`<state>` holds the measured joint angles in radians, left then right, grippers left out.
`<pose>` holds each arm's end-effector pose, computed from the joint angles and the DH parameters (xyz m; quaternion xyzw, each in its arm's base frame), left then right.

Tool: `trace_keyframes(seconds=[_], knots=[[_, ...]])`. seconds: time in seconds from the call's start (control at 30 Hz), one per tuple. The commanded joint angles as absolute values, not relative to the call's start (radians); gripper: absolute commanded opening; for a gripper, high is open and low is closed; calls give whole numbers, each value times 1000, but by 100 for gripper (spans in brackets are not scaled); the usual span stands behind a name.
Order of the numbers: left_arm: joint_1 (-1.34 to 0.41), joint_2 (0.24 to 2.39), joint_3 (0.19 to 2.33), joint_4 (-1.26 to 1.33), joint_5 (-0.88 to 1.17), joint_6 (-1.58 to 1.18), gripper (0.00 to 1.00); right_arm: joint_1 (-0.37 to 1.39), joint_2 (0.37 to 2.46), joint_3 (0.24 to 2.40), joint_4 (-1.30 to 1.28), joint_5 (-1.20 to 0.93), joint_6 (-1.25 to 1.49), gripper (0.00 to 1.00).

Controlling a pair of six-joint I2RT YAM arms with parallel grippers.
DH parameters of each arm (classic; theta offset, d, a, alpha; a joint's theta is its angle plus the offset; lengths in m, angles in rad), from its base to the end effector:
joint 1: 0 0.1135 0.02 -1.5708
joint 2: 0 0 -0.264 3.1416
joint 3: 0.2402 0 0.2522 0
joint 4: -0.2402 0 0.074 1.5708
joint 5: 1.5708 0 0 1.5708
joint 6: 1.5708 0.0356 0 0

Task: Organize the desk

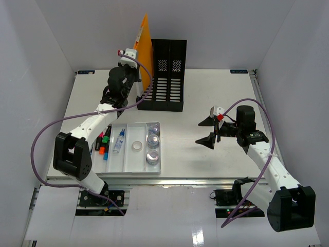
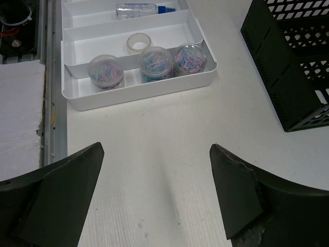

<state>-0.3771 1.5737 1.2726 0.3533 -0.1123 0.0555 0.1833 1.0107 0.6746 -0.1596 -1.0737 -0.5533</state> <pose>0.3564 -0.1369 0.3679 0.1078 0.6800 -0.0778 0.7210 0.2016 0.0692 0.2697 -0.5101 0.5944 0.3509 0.5133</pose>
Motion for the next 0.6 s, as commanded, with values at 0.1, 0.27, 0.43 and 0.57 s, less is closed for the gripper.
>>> trace_keyframes(seconds=[0.1,0.27,0.43,0.57], knots=[[-383,1572,1275,470,-87,9,0,178,1006,680,-144,-1098,-561,90],[-384,1583,1271,478,-91,-21,0,176,1006,680,-147,-1096,-563,90],[-383,1564,1203,495,-100,-31,0,176,1006,680,-147,-1097,-563,90],[-383,1544,1157,504,-110,-33,0,175,1006,680,-147,-1096,-564,90]])
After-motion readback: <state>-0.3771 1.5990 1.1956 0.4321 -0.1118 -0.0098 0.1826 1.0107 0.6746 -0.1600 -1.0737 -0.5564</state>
